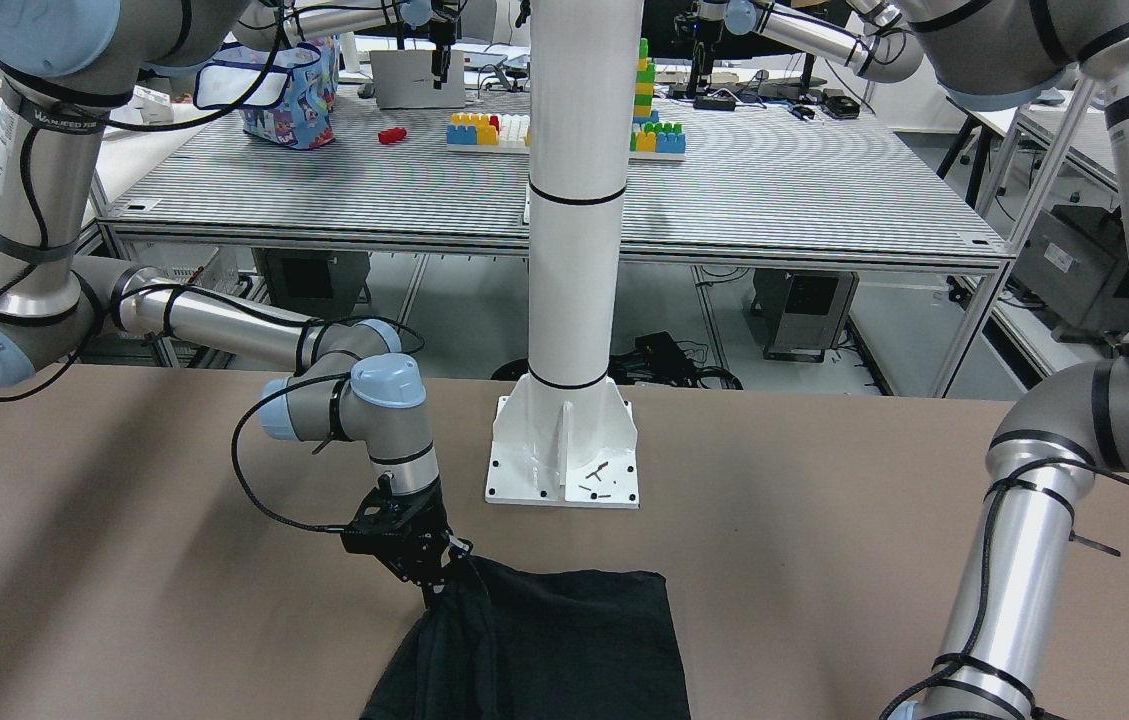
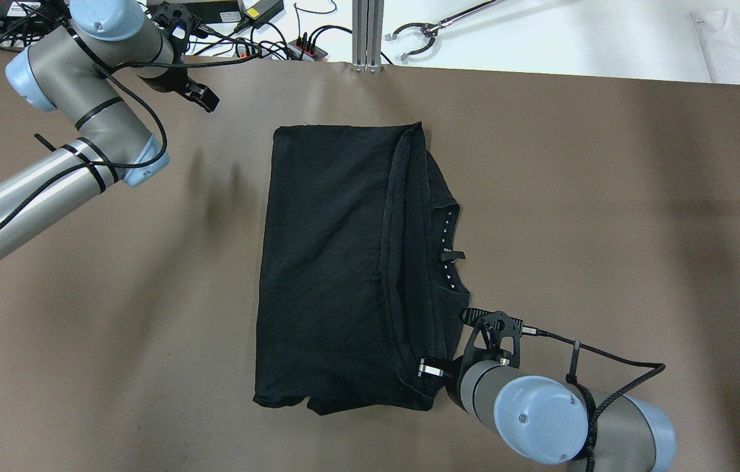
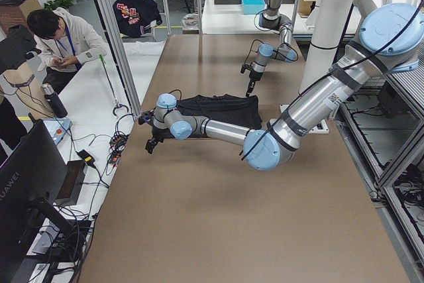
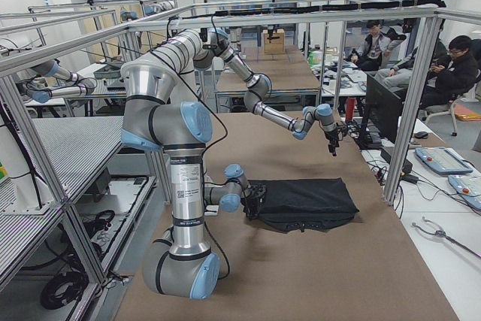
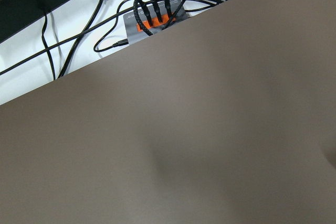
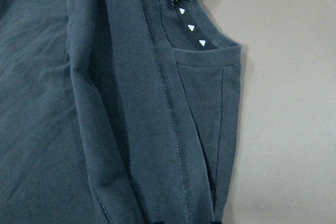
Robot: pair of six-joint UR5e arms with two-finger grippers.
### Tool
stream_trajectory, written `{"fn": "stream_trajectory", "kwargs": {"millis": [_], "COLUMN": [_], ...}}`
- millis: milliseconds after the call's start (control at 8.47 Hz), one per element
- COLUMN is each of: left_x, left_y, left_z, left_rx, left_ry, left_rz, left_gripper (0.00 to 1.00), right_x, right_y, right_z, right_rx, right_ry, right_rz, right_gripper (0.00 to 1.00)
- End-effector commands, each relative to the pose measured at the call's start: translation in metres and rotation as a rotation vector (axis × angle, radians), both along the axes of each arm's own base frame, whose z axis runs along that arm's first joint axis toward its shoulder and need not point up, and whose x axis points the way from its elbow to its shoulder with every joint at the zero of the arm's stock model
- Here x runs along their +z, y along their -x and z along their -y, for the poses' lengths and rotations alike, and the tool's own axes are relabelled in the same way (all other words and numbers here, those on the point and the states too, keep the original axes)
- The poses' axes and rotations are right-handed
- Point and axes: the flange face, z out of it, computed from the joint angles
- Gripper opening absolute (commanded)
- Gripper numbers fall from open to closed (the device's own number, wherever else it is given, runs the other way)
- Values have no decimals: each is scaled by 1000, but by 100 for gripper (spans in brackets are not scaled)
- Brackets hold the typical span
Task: Fold clothes
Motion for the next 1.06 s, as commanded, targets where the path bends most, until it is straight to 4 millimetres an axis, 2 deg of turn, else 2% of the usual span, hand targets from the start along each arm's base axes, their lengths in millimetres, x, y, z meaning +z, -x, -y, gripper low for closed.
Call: {"fn": "stream_trajectory", "kwargs": {"millis": [0, 118, 236, 354, 591, 709, 945], "left_x": [0, 3, 4, 3, 5, 5, 5], "left_y": [0, 1, 1, 1, 1, 1, -1], "left_z": [-1, -2, -2, -2, -2, -2, -3], "left_rx": [0, 1, 1, 2, 2, 0, -3], "left_ry": [0, 3, 4, 3, 6, 6, 12], "left_rz": [-3, -2, -1, -3, -2, -1, -5], "left_gripper": [100, 100, 100, 100, 100, 100, 100], "right_x": [-44, -62, -72, -72, -59, -56, -49], "right_y": [-25, -13, 7, 20, 34, 35, 36], "right_z": [-7, -3, 0, 2, 4, 2, 2], "right_rx": [-49, -77, -113, -167, -333, -399, -531], "right_ry": [-49, -88, -125, -186, -380, -445, -555], "right_rz": [-44, -66, -101, -143, -264, -296, -402], "right_gripper": [94, 94, 94, 94, 91, 80, 72]}}
